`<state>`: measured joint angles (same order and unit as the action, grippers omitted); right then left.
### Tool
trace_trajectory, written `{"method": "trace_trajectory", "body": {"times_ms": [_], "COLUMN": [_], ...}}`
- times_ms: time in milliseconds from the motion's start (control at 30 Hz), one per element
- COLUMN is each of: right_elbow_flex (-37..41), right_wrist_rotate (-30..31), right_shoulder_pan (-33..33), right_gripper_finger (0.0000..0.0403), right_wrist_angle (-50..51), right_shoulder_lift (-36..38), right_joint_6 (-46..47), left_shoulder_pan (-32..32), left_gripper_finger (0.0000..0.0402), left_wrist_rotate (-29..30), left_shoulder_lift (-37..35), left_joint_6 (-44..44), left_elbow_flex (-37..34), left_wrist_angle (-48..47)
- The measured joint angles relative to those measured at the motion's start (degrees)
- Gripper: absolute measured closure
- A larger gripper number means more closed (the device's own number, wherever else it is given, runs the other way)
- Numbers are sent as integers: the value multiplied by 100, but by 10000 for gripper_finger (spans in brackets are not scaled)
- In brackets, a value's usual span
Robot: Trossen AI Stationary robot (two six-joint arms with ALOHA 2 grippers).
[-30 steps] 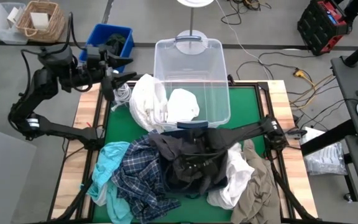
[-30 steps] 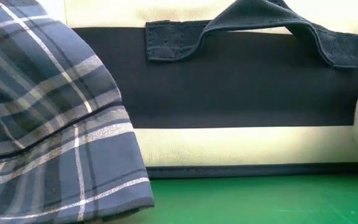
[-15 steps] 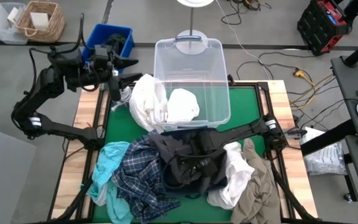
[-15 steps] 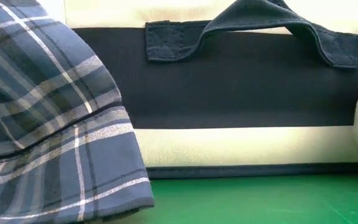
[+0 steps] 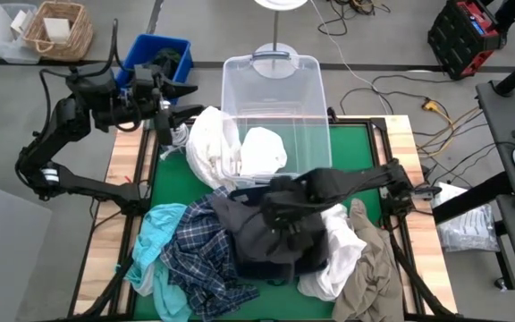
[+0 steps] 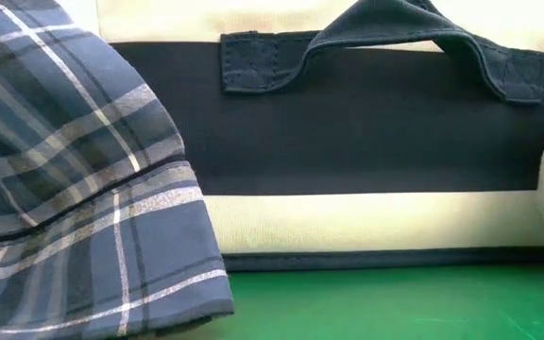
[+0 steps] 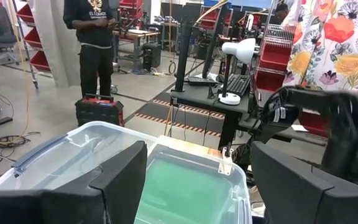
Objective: Sort clothes
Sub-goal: Put the gray shorts into the blue laundry organizer
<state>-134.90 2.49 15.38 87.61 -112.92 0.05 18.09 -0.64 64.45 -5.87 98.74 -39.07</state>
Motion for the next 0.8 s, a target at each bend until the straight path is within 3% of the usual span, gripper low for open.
{"method": "trace_trajectory", "body": {"times_ms": [167, 433, 533, 800], "right_elbow_flex": [211, 231, 276, 1028], "right_wrist_rotate": [384, 2187, 2903, 4368], "right_shoulder_pan": [69, 485, 720, 1195], "right_gripper_finger": [388, 388, 388, 389], "right_wrist_angle": [50, -606, -1034, -1023], "right_shoulder_lift": [605, 1120, 1099, 599], "right_joint_6": [1168, 1886, 1940, 2729], "left_shoulder_pan": [0, 0, 0, 0], "left_gripper_finger": [139, 139, 139, 139], "left_wrist_rotate": [2, 20, 20, 17], "left_shoulder_lift": [-29, -36, -38, -65], "left_joint_6": [0, -2, -2, -2], "left_elbow_flex": [0, 0, 0, 0], "left_wrist_angle": [2, 59, 68, 70]}}
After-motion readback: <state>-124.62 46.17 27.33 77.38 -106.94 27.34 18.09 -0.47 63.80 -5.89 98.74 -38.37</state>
